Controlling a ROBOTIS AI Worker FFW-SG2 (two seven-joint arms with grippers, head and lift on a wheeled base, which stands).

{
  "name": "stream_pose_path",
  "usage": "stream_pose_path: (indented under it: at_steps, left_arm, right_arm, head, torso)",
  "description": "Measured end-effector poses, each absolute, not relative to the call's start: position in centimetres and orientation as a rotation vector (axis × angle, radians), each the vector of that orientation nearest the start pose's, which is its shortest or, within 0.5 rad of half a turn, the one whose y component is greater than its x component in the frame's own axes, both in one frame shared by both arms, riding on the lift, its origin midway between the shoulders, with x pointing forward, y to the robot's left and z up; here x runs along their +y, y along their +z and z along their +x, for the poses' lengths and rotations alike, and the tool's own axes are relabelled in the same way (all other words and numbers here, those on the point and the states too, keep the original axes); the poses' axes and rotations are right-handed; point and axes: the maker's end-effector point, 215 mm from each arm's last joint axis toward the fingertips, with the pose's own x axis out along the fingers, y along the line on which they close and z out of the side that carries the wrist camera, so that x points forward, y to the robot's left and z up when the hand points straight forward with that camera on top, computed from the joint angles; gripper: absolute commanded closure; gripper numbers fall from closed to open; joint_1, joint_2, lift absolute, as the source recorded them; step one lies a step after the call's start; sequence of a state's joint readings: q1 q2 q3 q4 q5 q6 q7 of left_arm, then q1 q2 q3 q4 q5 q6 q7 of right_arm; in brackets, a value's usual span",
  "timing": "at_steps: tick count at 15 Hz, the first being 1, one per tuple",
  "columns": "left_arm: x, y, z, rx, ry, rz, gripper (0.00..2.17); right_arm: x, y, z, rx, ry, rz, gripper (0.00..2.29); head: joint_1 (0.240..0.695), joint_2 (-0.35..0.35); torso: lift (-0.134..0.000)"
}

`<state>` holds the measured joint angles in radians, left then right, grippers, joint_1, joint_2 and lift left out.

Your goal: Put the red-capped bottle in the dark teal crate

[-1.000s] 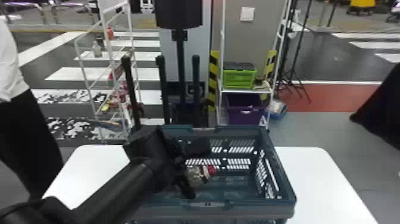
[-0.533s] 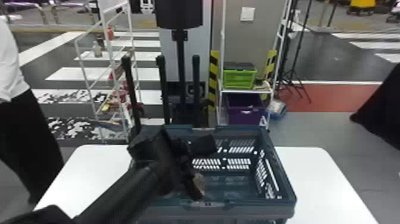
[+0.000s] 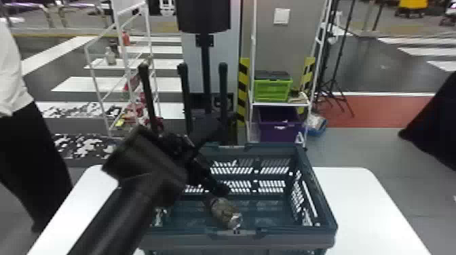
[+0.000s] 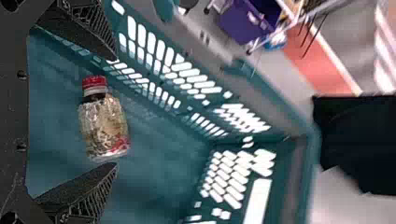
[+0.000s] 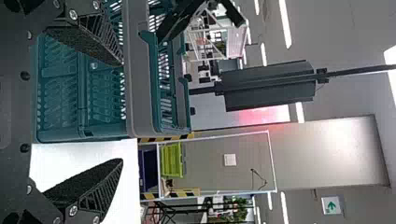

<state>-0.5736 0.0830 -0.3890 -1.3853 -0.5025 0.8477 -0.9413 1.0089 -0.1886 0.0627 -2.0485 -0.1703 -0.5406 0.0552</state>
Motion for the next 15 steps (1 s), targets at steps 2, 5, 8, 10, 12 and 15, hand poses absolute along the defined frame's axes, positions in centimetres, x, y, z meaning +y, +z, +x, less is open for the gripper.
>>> stream_pose_path:
  at_steps: [2, 5, 8, 10, 12, 15]
  left_arm:
    - [9.1, -33.3, 62.2, 0.577, -0.738, 0.371, 0.08]
    - [13.8, -28.1, 60.1, 0.402, -0.632, 0.187, 0.08]
    - [20.7, -27.0, 55.8, 0.313, -0.436, 0.107, 0.08]
    - [25.3, -27.0, 51.9, 0.259, -0.279, 0.096, 0.08]
    - [28.7, -27.4, 48.3, 0.2, -0.165, 0.063, 0.07]
    - [32.3, -27.9, 42.4, 0.085, -0.003, 0.063, 0.07]
  right_arm:
    - [-20.7, -35.6, 26.7, 0.002, 0.161, 0.099, 0.15]
    - [-20.8, -35.6, 26.7, 0.003, 0.161, 0.098, 0.15]
    - [-20.8, -35.9, 27.0, 0.013, 0.164, 0.096, 0.15]
    - [-20.7, -36.2, 27.4, 0.021, 0.168, 0.094, 0.15]
    - [-20.6, -36.4, 27.6, 0.026, 0.172, 0.095, 0.15]
    - [-20.6, -36.6, 27.7, 0.034, 0.177, 0.093, 0.15]
  head:
    - [0.499, 0.0]
    - [0.499, 0.0]
    - [0.499, 0.0]
    - [0.499, 0.0]
    - [0.499, 0.0]
    - [0.499, 0.0]
  torso:
    - [0.0]
    - [0.0]
    - [0.0]
    - [0.0]
    - [0.0]
    - [0.0]
